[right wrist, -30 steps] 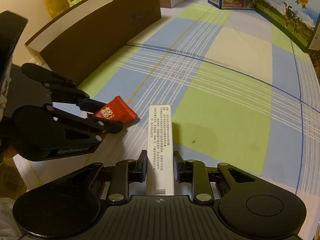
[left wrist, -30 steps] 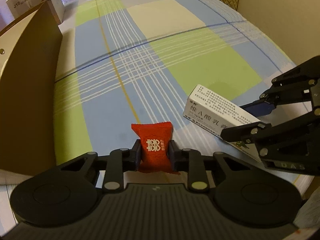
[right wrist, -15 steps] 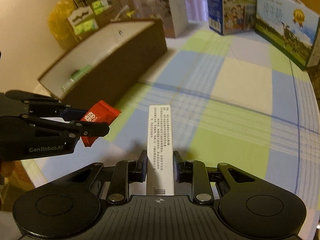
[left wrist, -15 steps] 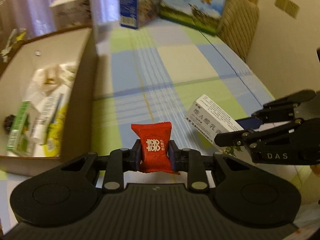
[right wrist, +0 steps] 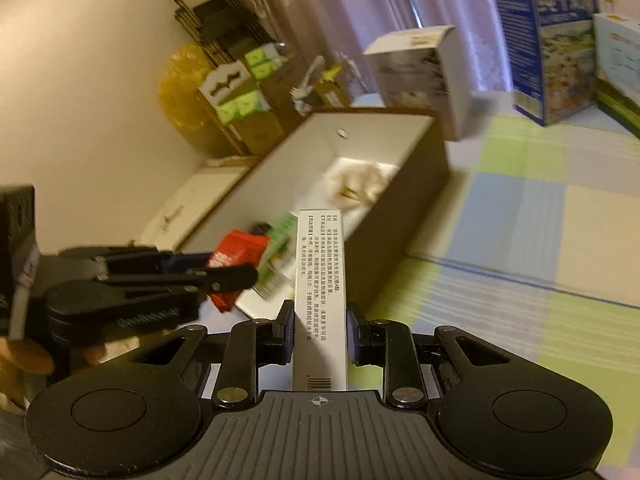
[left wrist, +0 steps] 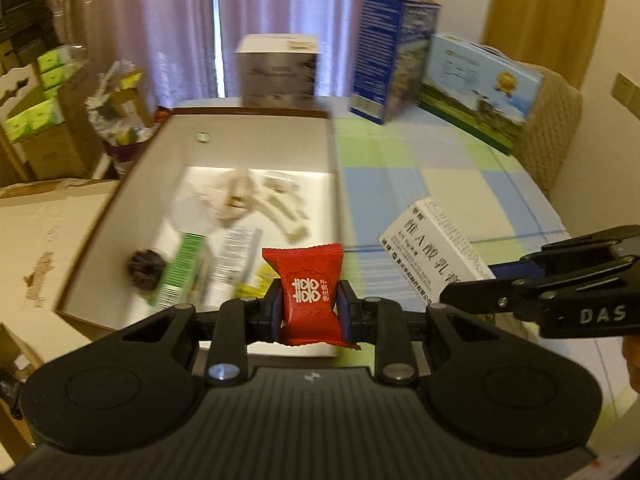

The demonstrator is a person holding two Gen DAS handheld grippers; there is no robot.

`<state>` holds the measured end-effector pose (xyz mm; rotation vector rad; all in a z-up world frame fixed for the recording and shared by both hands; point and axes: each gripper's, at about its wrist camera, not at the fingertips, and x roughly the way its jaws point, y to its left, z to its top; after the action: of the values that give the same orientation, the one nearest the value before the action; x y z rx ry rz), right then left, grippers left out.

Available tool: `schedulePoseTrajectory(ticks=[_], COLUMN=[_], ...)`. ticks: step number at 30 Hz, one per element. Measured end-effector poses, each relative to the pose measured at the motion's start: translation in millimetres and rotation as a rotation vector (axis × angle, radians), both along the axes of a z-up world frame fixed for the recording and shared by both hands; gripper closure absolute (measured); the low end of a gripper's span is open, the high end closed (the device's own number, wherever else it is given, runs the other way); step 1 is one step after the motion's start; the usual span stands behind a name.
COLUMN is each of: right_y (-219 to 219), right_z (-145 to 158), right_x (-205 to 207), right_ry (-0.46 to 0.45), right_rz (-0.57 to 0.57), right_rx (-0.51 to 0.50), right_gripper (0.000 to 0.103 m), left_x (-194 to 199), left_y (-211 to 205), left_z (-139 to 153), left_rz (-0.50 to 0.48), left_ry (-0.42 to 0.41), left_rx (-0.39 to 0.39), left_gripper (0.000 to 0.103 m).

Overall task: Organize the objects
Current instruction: 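Lift and carry the red candy and white ointment box over the open box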

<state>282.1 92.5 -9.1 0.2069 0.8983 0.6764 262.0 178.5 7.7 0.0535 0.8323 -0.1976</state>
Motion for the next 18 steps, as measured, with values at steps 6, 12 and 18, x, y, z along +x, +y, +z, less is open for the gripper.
schedulePoseTrajectory(ticks=[6,12,18], right_y=[42,69,85], right_z=[0,-9,-19], right_x=[28,56,83], right_ry=[0.009,0.024,0.031], right_rz=[-0.013,-0.067,-0.117], right_rx=[0.032,0.007,-0.029], right_gripper=[0.081,0.081,0.081], left_x=[24,56,90], left_y=[41,63,74], left_z=[4,-4,-15], left_rz=[0.034,0.029,0.005], left_ry=[-0.013,0.004,0.025], left_rx=[0.011,0.029,0.03], left_gripper=[0.08,0.08,0.08])
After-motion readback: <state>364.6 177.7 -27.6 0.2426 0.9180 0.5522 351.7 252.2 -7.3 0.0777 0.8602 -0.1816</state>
